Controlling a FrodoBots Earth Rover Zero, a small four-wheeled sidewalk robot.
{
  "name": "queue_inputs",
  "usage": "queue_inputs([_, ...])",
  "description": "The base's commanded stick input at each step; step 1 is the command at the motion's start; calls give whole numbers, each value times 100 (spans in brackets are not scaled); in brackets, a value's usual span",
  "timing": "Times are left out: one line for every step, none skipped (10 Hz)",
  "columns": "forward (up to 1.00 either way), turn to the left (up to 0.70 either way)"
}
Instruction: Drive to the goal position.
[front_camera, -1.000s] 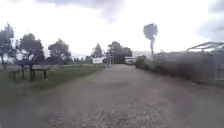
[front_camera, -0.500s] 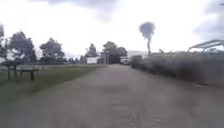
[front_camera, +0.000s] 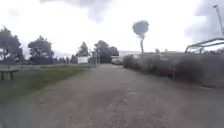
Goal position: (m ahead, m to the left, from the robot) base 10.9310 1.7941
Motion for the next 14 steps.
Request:
queue_inputs([100,0])
queue_inputs([100,0])
queue_inputs([100,0])
queue_inputs([100,0])
queue_inputs([100,0])
queue_inputs([100,0])
queue_inputs([100,0])
queue_inputs([100,0])
queue_inputs([100,0])
queue_inputs([100,0])
queue_inputs([100,0])
queue_inputs([100,0])
queue_inputs([100,0])
queue_inputs([100,0])
